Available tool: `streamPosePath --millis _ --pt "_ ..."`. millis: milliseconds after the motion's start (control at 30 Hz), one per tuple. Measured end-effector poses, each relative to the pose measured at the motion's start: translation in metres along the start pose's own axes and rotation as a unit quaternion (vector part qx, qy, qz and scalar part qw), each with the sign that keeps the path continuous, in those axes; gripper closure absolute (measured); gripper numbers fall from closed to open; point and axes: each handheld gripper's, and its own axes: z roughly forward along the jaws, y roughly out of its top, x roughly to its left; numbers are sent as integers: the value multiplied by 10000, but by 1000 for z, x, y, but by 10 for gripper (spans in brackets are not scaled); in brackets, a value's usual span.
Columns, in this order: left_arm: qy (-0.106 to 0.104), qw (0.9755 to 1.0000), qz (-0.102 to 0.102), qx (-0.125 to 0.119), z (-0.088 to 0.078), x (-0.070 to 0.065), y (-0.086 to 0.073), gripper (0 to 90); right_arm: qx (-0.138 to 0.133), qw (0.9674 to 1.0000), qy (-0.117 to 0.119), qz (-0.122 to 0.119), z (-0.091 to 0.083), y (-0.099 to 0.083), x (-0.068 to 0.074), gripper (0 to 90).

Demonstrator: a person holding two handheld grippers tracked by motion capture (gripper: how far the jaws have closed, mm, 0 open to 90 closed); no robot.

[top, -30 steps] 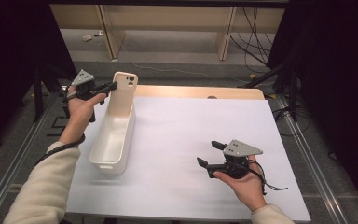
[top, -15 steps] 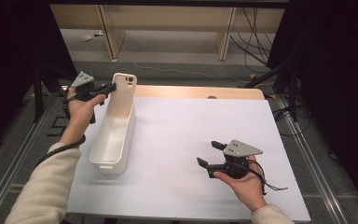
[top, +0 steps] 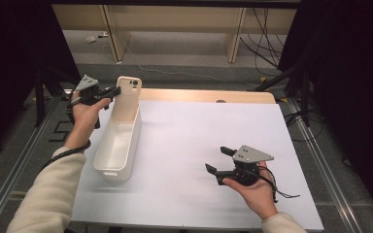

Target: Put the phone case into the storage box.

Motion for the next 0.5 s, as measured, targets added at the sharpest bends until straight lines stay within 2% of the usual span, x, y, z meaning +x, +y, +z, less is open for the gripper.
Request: streamPosePath --millis 67,100,267,300,433,467,500 --pt "14 10000 -22 15 1 1 -1 820 1 10000 11 1 0 0 0 208" --pt "19 10000 -28 22 1 1 -2 820 89 10000 -25 -14 -1 0 0 208" --pt "52 10000 -55 52 4 1 -3 819 61 10000 43 57 -1 0 1 207" --pt "49 10000 -54 59 5 2 -4 819 2 10000 -3 0 0 0 0 208" --pt "102 9999 -42 115 8 3 -5 819 82 10000 -11 -6 -2 1 -1 208" --pt "106 9999 -71 107 9 3 -5 819 78 10000 -11 -6 -2 0 -1 208" --pt "113 9998 -84 111 9 4 -5 819 -60 10000 51 56 1 0 -1 208"
